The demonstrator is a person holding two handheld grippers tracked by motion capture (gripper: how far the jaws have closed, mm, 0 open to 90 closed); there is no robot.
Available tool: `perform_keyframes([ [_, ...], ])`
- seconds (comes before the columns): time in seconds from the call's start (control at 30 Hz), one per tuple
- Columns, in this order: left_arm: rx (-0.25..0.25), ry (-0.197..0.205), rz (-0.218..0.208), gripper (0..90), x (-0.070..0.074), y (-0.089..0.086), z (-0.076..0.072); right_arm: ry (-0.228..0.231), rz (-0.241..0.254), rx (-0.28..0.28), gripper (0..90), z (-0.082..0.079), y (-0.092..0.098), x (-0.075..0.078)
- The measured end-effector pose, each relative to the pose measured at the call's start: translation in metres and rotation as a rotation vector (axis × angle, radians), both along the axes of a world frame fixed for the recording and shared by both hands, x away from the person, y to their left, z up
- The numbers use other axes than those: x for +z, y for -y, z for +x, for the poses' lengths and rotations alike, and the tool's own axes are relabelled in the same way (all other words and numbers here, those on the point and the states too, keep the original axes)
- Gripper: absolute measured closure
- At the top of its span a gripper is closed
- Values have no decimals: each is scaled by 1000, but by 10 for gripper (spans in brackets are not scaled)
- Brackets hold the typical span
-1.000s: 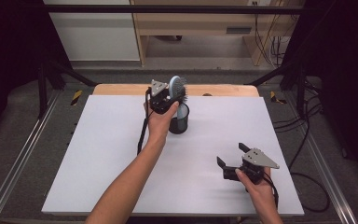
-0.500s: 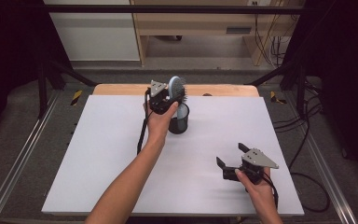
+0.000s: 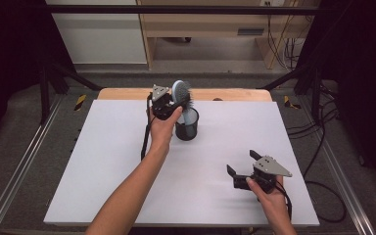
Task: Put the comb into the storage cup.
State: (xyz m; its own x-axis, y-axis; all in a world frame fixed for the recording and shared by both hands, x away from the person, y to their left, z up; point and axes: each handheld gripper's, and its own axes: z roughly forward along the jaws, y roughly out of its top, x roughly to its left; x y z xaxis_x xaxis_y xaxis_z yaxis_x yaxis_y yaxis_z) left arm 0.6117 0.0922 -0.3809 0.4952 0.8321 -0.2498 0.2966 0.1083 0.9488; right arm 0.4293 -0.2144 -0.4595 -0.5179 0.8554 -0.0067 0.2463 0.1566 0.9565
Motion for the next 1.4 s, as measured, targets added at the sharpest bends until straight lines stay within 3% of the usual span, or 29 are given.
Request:
perform_keyframes([
  [0.6,0,-30,-42,455,-5,-18,3,1,-3,5,30,1,-1,-1],
  [1.4,8,-40,-52,433,-9,-28,4,1,-9,4,29,1,-2,-1],
])
